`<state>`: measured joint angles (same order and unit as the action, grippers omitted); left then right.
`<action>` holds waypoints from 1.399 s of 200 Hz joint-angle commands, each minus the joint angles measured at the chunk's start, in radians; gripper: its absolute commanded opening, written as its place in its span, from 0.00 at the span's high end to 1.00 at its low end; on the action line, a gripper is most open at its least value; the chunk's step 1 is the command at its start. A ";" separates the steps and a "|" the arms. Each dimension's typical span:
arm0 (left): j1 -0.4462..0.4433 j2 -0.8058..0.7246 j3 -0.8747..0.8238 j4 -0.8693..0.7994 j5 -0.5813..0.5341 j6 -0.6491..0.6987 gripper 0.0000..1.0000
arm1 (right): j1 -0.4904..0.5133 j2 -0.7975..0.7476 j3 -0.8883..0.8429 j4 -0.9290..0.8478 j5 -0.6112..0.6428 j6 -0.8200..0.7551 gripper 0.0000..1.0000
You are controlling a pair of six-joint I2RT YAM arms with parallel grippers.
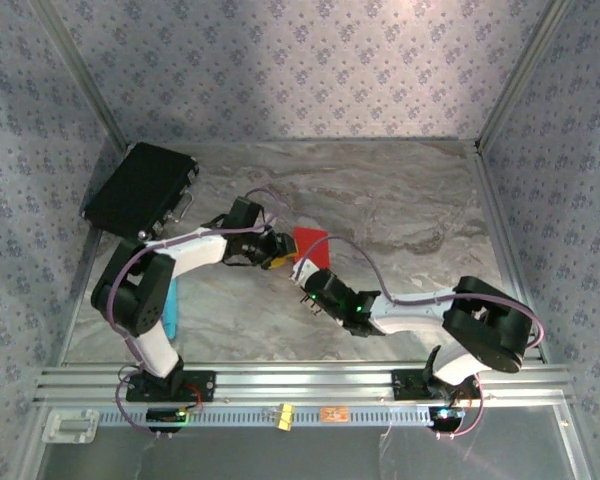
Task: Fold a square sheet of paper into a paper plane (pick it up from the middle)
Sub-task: Third fold the triangle at the center of the table.
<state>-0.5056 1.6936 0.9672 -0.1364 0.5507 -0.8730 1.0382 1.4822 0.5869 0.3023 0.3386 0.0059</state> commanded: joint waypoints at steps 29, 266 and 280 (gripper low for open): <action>0.054 -0.072 0.093 -0.141 -0.046 0.098 0.53 | -0.144 -0.027 0.059 -0.154 -0.442 0.207 0.94; -0.108 0.421 0.413 -0.332 0.030 0.285 0.92 | -0.234 0.020 -0.030 -0.055 -0.735 0.374 0.94; -0.110 0.435 0.407 -0.331 0.033 0.290 0.92 | -0.241 0.018 -0.033 -0.054 -0.732 0.378 0.94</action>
<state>-0.6090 2.0930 1.3666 -0.4274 0.6044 -0.6197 0.8108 1.5105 0.5678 0.2367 -0.3893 0.3641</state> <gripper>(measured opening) 0.084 0.057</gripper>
